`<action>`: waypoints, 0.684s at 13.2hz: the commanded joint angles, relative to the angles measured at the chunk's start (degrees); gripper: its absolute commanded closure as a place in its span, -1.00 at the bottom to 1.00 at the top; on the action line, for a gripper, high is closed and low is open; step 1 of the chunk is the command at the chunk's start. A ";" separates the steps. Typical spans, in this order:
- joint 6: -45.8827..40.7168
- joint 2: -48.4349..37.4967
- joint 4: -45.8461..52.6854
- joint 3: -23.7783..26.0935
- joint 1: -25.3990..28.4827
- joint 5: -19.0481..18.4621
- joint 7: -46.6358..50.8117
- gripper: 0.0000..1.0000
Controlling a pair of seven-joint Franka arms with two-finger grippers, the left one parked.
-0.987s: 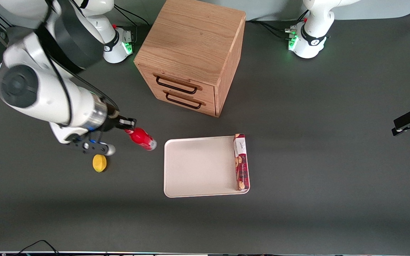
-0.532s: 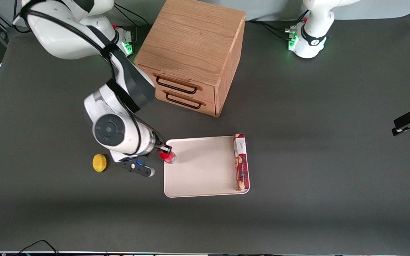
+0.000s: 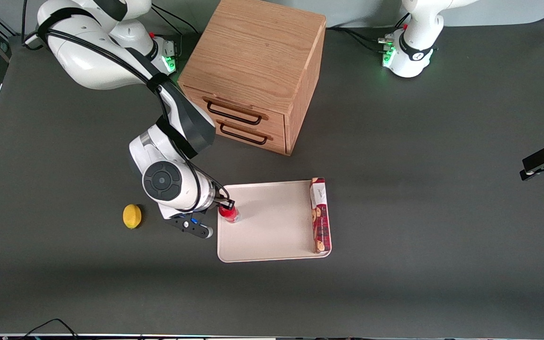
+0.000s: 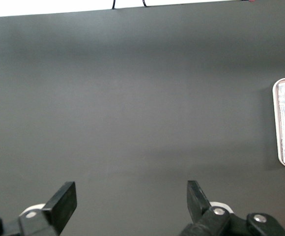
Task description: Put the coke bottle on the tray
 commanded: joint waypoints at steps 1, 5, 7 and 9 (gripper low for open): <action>0.32 -1.31 0.56 0.76 -0.72 -1.37 1.09 -0.55; -5.73 -8.67 1.97 0.32 -2.74 -1.11 -6.09 -0.86; -10.91 -14.91 1.97 0.14 -5.54 -0.32 -16.96 -0.95; -17.23 -22.11 1.71 -3.61 -8.62 3.27 -31.02 -1.00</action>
